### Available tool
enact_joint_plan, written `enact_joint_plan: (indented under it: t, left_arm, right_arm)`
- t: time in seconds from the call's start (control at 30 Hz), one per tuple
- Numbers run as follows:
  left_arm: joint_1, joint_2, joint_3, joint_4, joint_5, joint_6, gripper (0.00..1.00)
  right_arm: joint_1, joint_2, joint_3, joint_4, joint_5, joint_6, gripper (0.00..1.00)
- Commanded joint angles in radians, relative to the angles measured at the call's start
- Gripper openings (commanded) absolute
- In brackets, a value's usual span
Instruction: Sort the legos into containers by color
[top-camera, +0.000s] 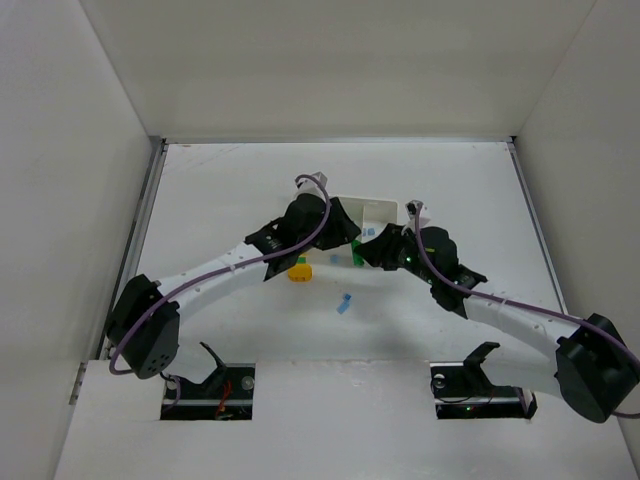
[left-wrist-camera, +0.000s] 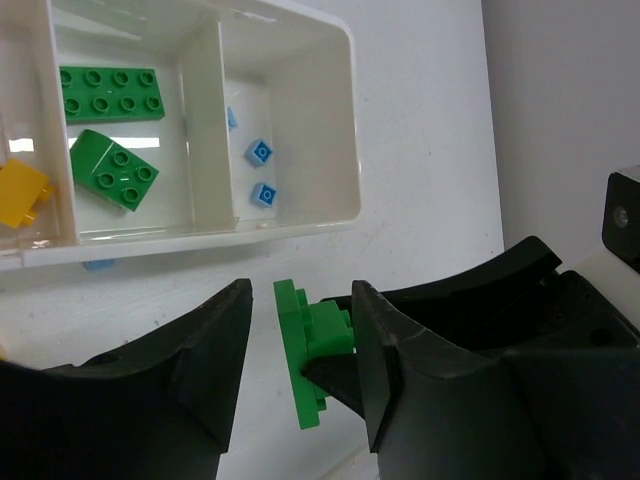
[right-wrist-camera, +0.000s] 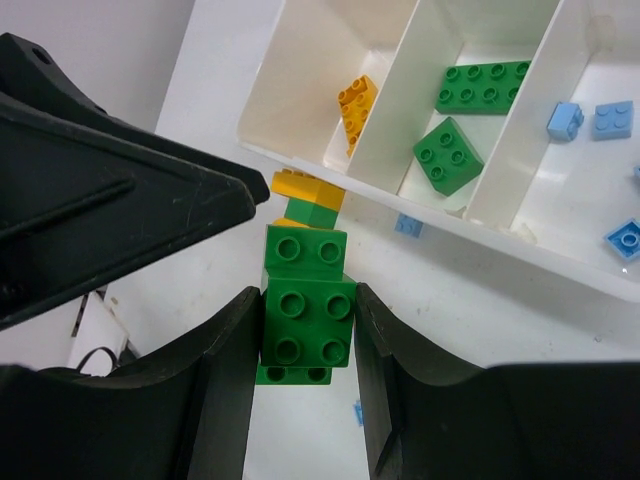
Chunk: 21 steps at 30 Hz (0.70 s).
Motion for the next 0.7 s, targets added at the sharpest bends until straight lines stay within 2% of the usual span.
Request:
enact_joint_plan:
  t: [0.0,0.23,0.53,0.67]
  left_arm:
    - [-0.016,0.001,0.041,0.004,0.038,-0.012,0.41]
    - [-0.030,0.019,0.053,-0.008,0.030,-0.006,0.30]
    - [-0.033,0.036,0.059,-0.009,0.016,-0.009,0.29]
    - [-0.037,0.042,0.070,-0.009,0.016,-0.009,0.18]
  right_arm:
    - [0.014,0.002,0.051,0.016,0.024,-0.020,0.25]
    - [0.014,-0.012,0.056,0.016,0.024,-0.020,0.25]
    - [0.011,-0.029,0.048,0.016,0.024,-0.021,0.25]
    - [0.011,-0.032,0.045,0.019,0.024,-0.021,0.25]
